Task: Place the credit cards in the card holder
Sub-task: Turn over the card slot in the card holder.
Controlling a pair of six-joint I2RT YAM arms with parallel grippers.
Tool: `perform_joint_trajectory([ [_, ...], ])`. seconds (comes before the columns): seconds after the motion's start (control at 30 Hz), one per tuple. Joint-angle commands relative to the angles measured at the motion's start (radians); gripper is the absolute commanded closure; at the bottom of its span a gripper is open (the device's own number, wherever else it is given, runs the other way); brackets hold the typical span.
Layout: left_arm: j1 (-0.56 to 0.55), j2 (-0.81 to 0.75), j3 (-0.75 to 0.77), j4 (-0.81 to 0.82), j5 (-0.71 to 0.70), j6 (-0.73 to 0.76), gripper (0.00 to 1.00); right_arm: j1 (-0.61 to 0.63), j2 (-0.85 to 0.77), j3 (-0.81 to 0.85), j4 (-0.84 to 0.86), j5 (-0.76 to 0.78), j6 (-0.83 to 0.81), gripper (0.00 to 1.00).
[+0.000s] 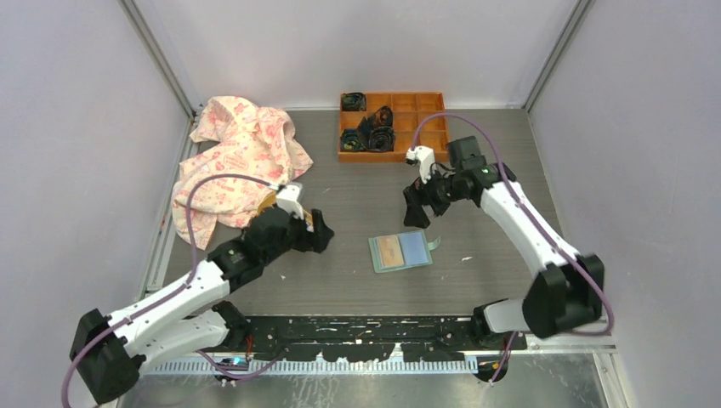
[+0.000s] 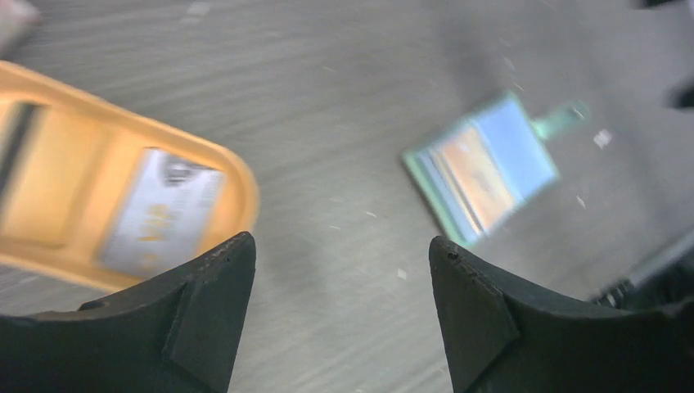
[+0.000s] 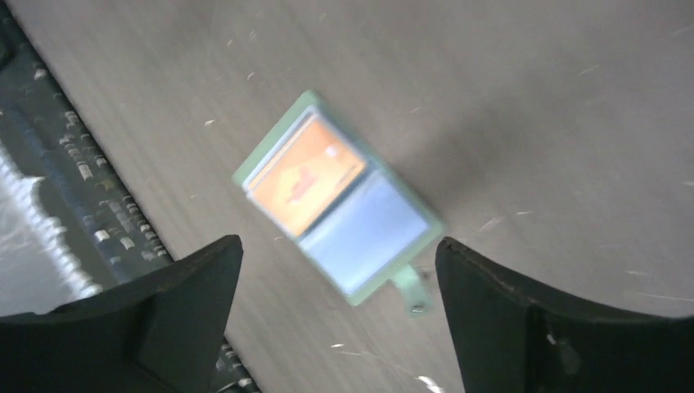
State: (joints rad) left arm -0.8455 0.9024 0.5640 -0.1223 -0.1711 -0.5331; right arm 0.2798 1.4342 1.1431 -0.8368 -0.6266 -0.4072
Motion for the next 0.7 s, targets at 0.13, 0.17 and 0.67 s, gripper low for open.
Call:
perform_joint_trajectory([
  [0.13,0.296,0.165,0.332,-0.417,0.144,0.233,0.26,0.004,-0.163,0.005,0.336,-0.135,0.086,0.01],
  [0.17,0.294,0.203,0.38,-0.453,0.159,0.271,0.29,0.004,-0.141,0.014,0.328,-0.217,0.092,0.01],
  [0.67,0.347,0.628,0.707,-0.756,0.019,0.797,0.49,0.004,-0.133,-0.156,0.418,-0.29,0.107,0.07],
])
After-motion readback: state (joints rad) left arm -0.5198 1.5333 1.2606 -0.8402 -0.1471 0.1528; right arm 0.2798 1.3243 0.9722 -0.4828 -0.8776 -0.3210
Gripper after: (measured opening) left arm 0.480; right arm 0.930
